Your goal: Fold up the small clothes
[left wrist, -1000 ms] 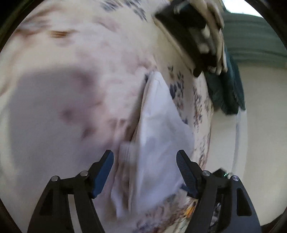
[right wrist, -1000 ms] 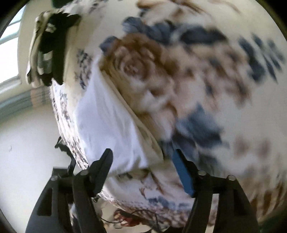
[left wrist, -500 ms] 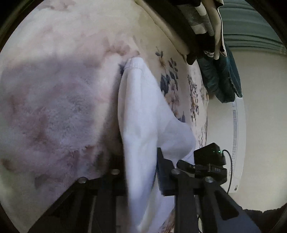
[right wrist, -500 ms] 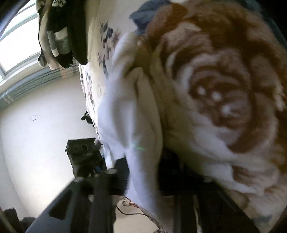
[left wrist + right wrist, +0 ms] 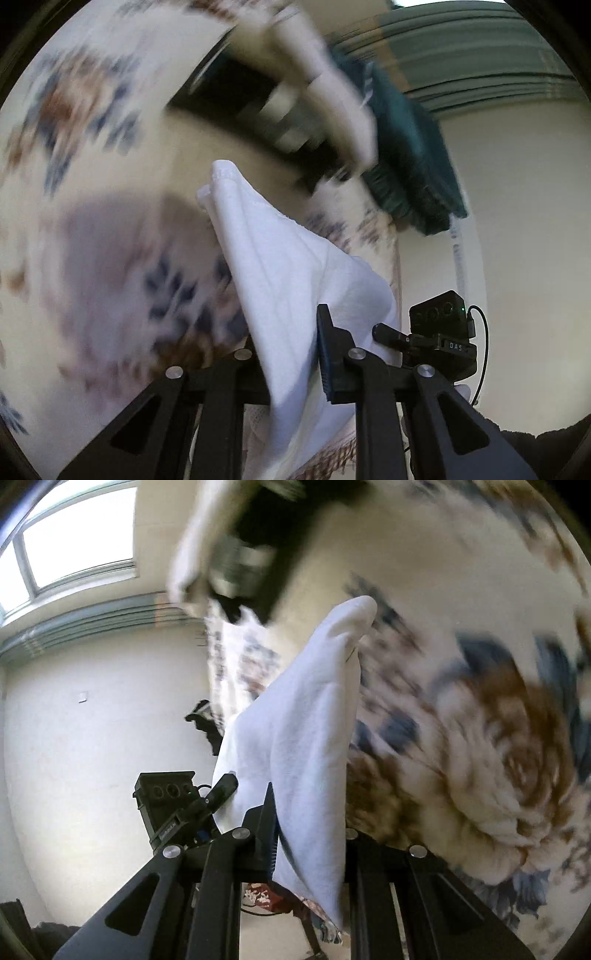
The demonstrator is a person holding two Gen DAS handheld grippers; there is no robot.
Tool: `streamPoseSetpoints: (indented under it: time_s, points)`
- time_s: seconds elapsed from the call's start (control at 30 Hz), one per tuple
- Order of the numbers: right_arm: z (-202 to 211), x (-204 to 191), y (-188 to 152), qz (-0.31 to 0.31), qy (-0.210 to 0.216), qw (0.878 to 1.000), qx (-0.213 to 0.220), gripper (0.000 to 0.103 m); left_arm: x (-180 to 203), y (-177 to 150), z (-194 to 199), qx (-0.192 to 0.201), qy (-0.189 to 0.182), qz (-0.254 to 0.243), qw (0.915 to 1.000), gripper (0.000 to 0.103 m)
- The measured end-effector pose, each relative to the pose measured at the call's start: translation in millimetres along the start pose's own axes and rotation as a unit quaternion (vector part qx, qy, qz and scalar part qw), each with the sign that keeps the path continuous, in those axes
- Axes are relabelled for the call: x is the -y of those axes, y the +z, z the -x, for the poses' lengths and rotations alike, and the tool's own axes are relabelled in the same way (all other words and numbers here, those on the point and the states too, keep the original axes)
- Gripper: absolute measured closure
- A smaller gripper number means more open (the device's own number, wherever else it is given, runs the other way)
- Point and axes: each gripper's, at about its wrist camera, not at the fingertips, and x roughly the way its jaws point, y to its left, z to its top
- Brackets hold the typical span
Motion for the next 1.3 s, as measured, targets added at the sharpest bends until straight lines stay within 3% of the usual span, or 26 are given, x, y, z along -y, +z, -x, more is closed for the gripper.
streamPoseSetpoints:
  time_s: [0.27, 0.33, 0.47, 0.6, 0.67, 0.73, 0.83, 0.87, 0.9, 0.97, 1.0, 1.07, 1.1, 1.13, 1.2, 1.3]
  points:
    - [31, -149, 129, 0.075, -0.003, 0.996, 0.055, 0.087, 83, 158, 9, 0.058, 0.002, -0.057, 0.9967, 0.088]
    - [28, -176, 176, 0.082, -0.011, 0.994, 0.072, 0.087, 88, 195, -4, 0.062, 0.008, -0.061, 0.9962, 0.088]
    - [9, -193, 258, 0.065, -0.018, 0.994, 0.086, 0.087, 74, 267, -42, 0.056, 0.038, -0.065, 0.9956, 0.087]
    - [-19, -189, 317, 0.052, -0.05, 0.994, 0.079, 0.087, 50, 297, -79, 0.031, 0.099, -0.056, 0.9931, 0.084]
    - [-34, -183, 335, 0.059, -0.087, 0.992, 0.07, 0.087, 38, 301, -92, 0.01, 0.136, -0.056, 0.989, 0.084]
    - [-47, -181, 345, 0.067, -0.125, 0.988, 0.063, 0.087, 38, 301, -96, 0.004, 0.168, -0.062, 0.9839, 0.071]
    - [-54, -179, 350, 0.08, -0.165, 0.982, 0.054, 0.082, 43, 299, -86, 0.027, 0.201, -0.077, 0.9762, 0.059]
    - [-55, -180, 351, 0.083, -0.178, 0.979, 0.054, 0.073, 45, 298, -79, 0.041, 0.216, -0.08, 0.9722, 0.058]
    - [-55, -184, 350, 0.089, -0.202, 0.974, 0.055, 0.064, 47, 297, -74, 0.052, 0.226, -0.084, 0.969, 0.057]
    - [-50, -191, 347, 0.1, -0.237, 0.964, 0.065, 0.059, 53, 293, -63, 0.083, 0.259, -0.102, 0.9568, 0.05]
    - [-47, -198, 343, 0.114, -0.269, 0.953, 0.074, 0.048, 57, 289, -59, 0.096, 0.273, -0.111, 0.9508, 0.042]
    - [-40, -214, 329, 0.15, -0.337, 0.924, 0.097, 0.039, 67, 280, -52, 0.122, 0.303, -0.137, 0.9353, 0.032]
    - [-36, -218, 322, 0.158, -0.355, 0.915, 0.104, 0.03, 72, 275, -50, 0.127, 0.315, -0.145, 0.9295, 0.012]
    - [-33, -221, 315, 0.159, -0.38, 0.904, 0.111, 0.026, 77, 269, -49, 0.129, 0.323, -0.152, 0.925, 0.0]
    - [-25, -225, 298, 0.165, -0.407, 0.89, 0.121, 0.008, 88, 255, -47, 0.131, 0.341, -0.165, 0.916, 0.0]
    - [-16, -232, 266, 0.186, -0.465, 0.856, 0.131, 0.0, 104, 234, -40, 0.133, 0.355, -0.168, 0.9101, 0.0]
